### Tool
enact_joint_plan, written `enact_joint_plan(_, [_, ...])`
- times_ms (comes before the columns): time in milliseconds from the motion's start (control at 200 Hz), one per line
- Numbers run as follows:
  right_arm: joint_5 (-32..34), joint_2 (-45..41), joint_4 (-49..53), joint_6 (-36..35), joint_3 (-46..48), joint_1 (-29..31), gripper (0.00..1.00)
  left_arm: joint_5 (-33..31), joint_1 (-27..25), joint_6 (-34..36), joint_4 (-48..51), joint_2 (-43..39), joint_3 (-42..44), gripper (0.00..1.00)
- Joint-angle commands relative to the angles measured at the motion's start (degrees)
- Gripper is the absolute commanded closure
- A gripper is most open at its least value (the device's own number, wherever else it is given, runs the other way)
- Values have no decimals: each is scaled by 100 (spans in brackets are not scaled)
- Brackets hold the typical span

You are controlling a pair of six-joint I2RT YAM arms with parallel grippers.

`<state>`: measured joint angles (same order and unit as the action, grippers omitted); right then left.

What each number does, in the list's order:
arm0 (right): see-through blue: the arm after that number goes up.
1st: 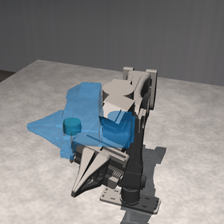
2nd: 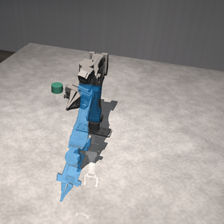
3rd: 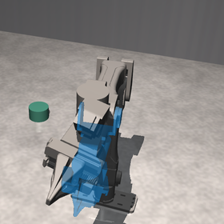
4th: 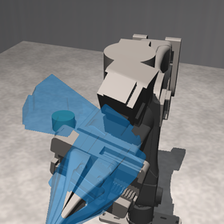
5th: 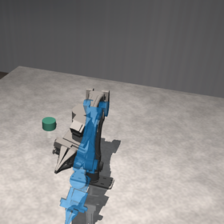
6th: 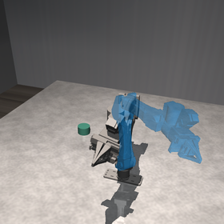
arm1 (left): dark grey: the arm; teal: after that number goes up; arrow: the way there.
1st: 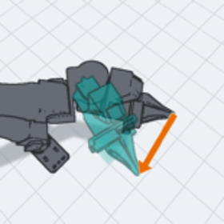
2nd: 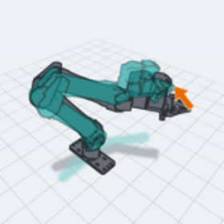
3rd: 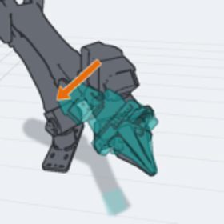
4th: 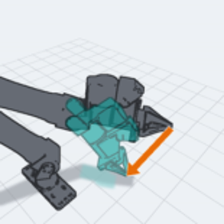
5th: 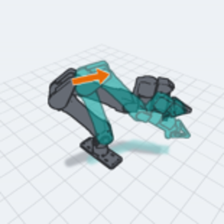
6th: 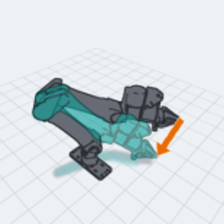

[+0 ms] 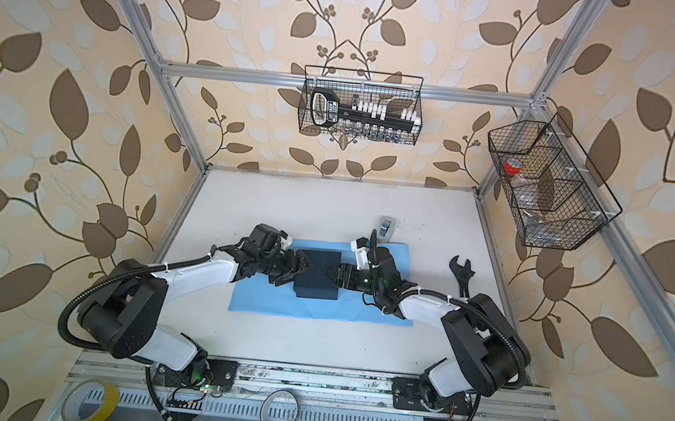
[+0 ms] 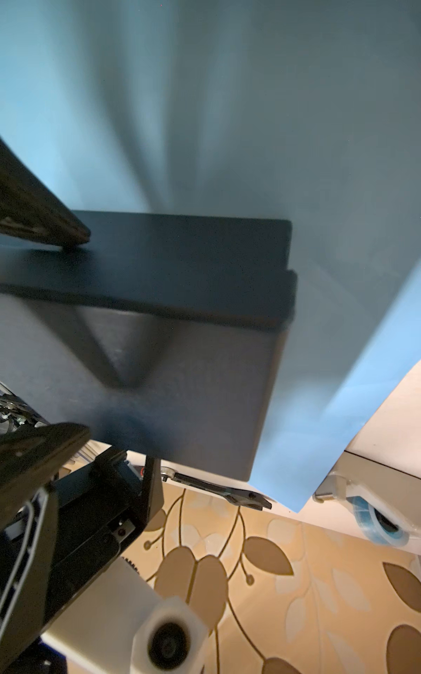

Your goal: Wrap the gift box in paper

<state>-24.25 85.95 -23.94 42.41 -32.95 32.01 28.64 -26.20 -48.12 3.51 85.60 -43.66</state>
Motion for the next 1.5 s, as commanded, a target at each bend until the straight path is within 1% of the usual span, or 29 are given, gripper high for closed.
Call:
enact_joint_plan(0, [-139,101,-206,58,-99,-3,30,185,-17,119,-104,53,-324,22])
enact_joint_plan(415, [-141,14,-190,38,-220,-99,31,289,-25,79,-138,170,-637,22])
enact_joint_plan(680, [-120,99,-114,-27,-277,-198,31,265,-26,61,-166,392,-679,22])
enact_joint_plan(955, [-82,-21,23,-98,-232,-230,31,236,-26,110,-131,462,-763,21])
enact_joint_plan(1210, [-27,67,74,-138,-229,-298,31,179,-26,162,-44,518,-789,19])
enact_joint_plan(1334, [-18,97,117,-173,-214,-382,29,118,-26,171,20,555,-825,17])
enact_joint_plan(1499, [87,-122,384,-336,-146,-552,23,-119,-16,264,225,464,-880,9])
